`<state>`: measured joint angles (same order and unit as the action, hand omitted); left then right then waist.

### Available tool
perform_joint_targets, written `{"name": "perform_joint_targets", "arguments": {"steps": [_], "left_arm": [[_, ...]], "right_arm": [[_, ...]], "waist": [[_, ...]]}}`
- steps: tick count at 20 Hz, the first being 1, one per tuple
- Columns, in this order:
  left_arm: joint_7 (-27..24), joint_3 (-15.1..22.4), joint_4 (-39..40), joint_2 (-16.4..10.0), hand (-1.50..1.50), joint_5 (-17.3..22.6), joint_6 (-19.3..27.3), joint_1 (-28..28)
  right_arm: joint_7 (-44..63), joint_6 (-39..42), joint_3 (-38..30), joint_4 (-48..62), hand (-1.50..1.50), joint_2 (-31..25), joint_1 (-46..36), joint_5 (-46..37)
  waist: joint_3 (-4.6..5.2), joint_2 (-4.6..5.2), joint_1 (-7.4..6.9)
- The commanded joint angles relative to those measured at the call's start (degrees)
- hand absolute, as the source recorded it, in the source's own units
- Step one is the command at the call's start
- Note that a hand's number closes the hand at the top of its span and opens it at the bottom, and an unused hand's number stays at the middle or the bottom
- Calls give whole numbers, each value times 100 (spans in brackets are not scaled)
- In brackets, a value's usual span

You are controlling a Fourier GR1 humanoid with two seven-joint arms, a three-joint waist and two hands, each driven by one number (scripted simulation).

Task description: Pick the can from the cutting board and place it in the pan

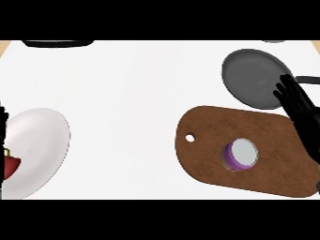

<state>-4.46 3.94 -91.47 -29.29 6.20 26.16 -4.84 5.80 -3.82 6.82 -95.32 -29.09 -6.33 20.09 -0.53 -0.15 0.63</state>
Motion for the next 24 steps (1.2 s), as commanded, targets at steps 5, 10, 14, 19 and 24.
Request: {"name": "perform_joint_targets", "arguments": {"steps": [5, 10, 14, 19, 24], "left_arm": [[564, 893, -204, 44, 0, 108, -1023, 667], [856, 1165, -234, 112, 0, 418, -1497, 708], [1119, 1354, -243, 279, 0, 347, -1534, 880], [1323, 1208, -24, 278, 0, 485, -1841, 1288], [1270, 1243, 173, 417, 0, 400, -1828, 1392]], "right_arm": [[1421, -1309, -714, 702, -150, -69, 44, -119], [1975, -2313, -138, 1086, 150, -1001, 735, -2291], [2577, -3706, 319, 94, -150, -100, 1250, -3076], [4376, -2795, 1291, -682, -150, -477, 1293, -3825], [6111, -1262, 1167, -1294, -150, -1438, 595, -3686]], "waist": [[60, 57, 208], [81, 36, 254], [68, -9, 109], [73, 12, -11], [81, 30, -80]]}}
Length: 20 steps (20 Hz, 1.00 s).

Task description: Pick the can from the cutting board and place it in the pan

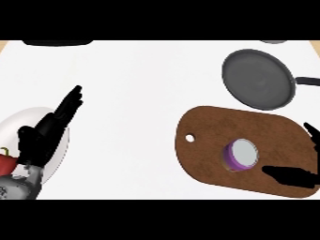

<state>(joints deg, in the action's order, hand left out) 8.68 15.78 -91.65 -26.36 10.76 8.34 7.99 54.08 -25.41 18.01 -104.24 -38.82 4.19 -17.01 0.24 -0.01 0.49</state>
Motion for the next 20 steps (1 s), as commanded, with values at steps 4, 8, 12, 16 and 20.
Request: {"name": "perform_joint_targets", "arguments": {"steps": [4, 8, 12, 16, 20], "left_arm": [[-178, -4, 190, 16, 0, -51, -176, 53], [-138, 56, 187, 136, 0, -32, -230, 239], [10, 168, 106, 206, 0, -70, -247, 281], [93, 43, 195, 216, 0, -108, -181, 434], [58, 14, 243, 169, 0, -173, -201, 328]], "right_arm": [[1850, 2083, 305, -407, -150, -657, -749, 985], [2522, 2699, 385, -191, -150, -559, -1372, 1992], [2966, 2863, 617, 209, -150, -340, -2065, 2729], [3108, 2955, 930, 544, -150, -517, -2418, 3115], [3112, 2760, 1388, 857, -150, -531, -2753, 3263]], "waist": [[4, 30, -177], [5, 57, -282], [0, 68, -441], [1, 35, -305], [9, 14, -269]]}}
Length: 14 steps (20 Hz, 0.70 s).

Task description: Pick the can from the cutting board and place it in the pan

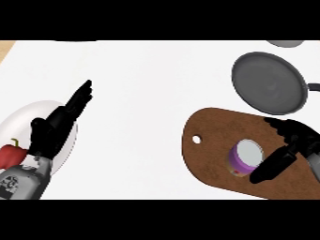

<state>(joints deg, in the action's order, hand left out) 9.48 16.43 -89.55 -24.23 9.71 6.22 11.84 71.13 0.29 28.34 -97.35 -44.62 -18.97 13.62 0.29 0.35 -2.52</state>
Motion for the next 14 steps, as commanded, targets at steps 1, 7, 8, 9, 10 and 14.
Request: {"name": "perform_joint_targets", "arguments": {"steps": [1, 7, 8, 9, 10, 14], "left_arm": [[-55, -3, -41, -19, 0, -55, -23, -131], [17, -169, -1, -65, 0, -40, -41, -83], [26, -109, 88, 62, 0, -54, -15, -47], [-43, -263, 169, 6, 0, 32, -74, 5], [44, -75, 54, 135, 0, -123, 63, -55], [0, -306, 74, -32, 0, -17, -100, -64]], "right_arm": [[1408, 164, 464, 282, -150, 3, -385, 131], [1408, 319, 780, 640, -150, -279, -980, 673], [1409, 272, 883, 640, -150, -235, -943, 681], [1409, 108, 1031, 484, -150, -292, -960, 723], [1409, -42, 1244, 583, -150, -123, -935, 555], [1409, -205, 1533, 617, -150, -97, -1092, 598]], "waist": [[1, -27, 46], [0, -37, 90], [-4, -34, 146], [3, -47, 188], [-4, -46, 162], [-3, -56, 196]]}}
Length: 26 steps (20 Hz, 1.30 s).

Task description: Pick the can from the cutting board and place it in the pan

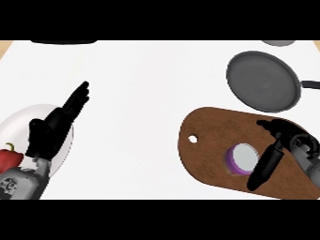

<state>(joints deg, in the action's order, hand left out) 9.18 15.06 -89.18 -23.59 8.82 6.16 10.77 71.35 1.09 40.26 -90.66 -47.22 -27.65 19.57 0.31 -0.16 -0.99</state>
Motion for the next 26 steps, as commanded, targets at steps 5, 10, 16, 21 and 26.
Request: {"name": "perform_joint_targets", "arguments": {"steps": [5, 10, 16, 21, 26], "left_arm": [[138, 3, 152, 159, 0, -191, 102, 195], [206, 22, -130, 223, 0, -144, 38, 72], [-118, -170, 31, 74, 0, -215, -132, -181], [-39, -264, 25, 170, 0, -196, -144, -202], [132, -209, 16, 297, 0, -284, -126, 56]], "right_arm": [[1386, -614, 563, 79, -150, 315, -225, -101], [1386, -566, 691, 323, -150, 728, -336, 43], [1150, -435, 904, 347, 150, 1081, -476, 7], [841, -379, 724, 259, 150, 751, -324, 22], [1198, -531, 763, 192, 150, 669, -792, -312]], "waist": [[-12, 3, 127], [-20, 11, 43], [-21, 17, 15], [-25, 7, 92], [-21, 2, 106]]}}
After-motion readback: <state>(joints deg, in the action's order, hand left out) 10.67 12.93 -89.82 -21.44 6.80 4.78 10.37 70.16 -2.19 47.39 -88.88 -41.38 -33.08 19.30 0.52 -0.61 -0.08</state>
